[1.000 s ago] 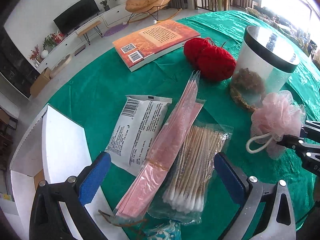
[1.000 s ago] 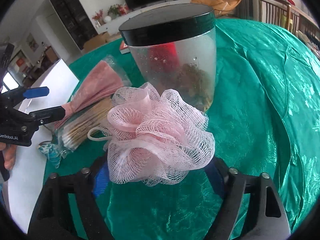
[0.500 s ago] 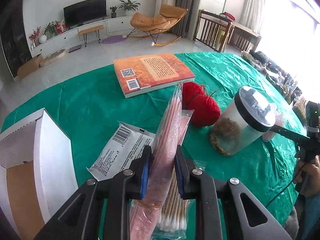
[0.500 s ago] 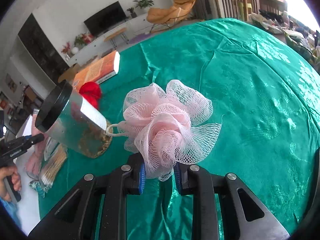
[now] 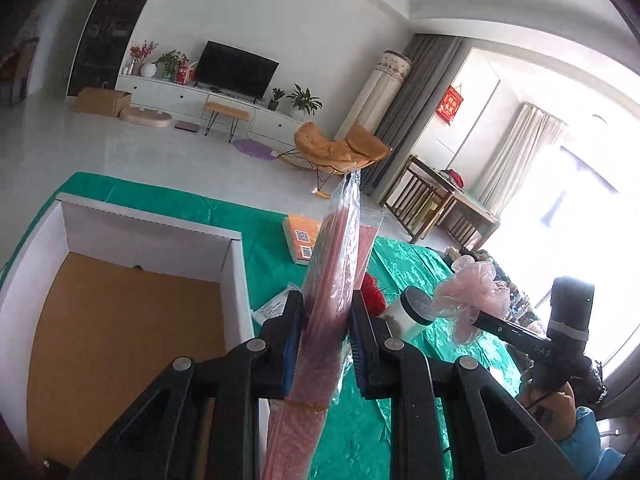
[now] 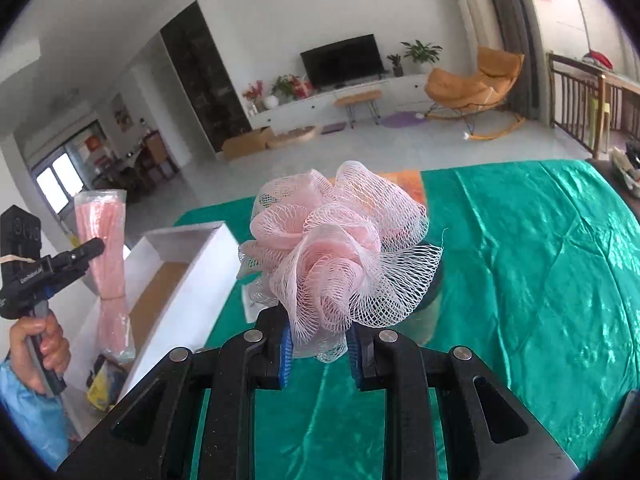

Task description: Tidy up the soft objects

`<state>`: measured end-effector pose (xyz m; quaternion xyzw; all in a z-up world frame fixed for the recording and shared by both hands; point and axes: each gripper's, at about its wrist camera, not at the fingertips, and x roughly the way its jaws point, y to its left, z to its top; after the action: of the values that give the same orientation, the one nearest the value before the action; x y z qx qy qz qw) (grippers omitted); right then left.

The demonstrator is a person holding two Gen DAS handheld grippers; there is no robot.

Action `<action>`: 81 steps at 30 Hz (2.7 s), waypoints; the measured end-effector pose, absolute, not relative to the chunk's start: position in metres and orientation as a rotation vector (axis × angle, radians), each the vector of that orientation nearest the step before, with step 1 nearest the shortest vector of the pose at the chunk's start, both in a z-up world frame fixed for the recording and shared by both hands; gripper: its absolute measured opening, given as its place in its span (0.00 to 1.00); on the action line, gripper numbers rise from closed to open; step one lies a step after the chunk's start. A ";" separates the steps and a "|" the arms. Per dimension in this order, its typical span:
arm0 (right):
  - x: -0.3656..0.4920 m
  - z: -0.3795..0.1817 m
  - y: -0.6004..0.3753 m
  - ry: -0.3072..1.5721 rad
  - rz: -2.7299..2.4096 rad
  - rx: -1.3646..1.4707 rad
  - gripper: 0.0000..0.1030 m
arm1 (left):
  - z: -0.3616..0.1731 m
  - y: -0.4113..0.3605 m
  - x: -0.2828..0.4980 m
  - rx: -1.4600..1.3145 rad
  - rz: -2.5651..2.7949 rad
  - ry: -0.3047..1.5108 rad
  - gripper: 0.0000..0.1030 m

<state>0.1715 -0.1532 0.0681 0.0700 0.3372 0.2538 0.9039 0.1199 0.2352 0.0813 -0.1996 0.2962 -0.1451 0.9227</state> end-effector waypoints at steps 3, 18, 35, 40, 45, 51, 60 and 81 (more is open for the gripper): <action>0.136 0.085 -0.080 0.701 0.717 0.144 0.23 | 0.075 0.276 0.079 -0.391 -0.178 0.641 0.22; 0.073 -0.008 0.010 0.837 0.750 0.044 0.75 | 0.012 0.279 0.023 -0.381 0.047 0.701 0.90; 0.105 -0.116 -0.174 0.889 0.007 -0.018 0.75 | -0.104 -0.001 0.101 -0.140 -0.296 1.001 0.91; 0.106 -0.117 -0.183 0.890 -0.008 0.016 0.76 | -0.127 -0.002 0.102 -0.049 -0.252 0.965 0.91; 0.107 -0.119 -0.176 0.901 -0.003 -0.006 0.81 | -0.134 -0.015 0.101 0.097 -0.256 0.957 1.00; 0.107 -0.120 -0.175 0.903 0.002 -0.004 0.83 | -0.137 -0.015 0.102 0.102 -0.244 0.951 1.00; 0.108 -0.120 -0.175 0.903 0.002 -0.004 0.83 | -0.137 -0.017 0.102 0.103 -0.233 0.943 1.00; 0.107 -0.120 -0.174 0.903 0.002 -0.004 0.84 | -0.137 -0.016 0.102 0.104 -0.233 0.943 1.00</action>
<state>0.1073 -0.1743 -0.1202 -0.0019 0.4365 0.0008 0.8997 0.1016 -0.0161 -0.1373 0.0498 0.4528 -0.1121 0.8831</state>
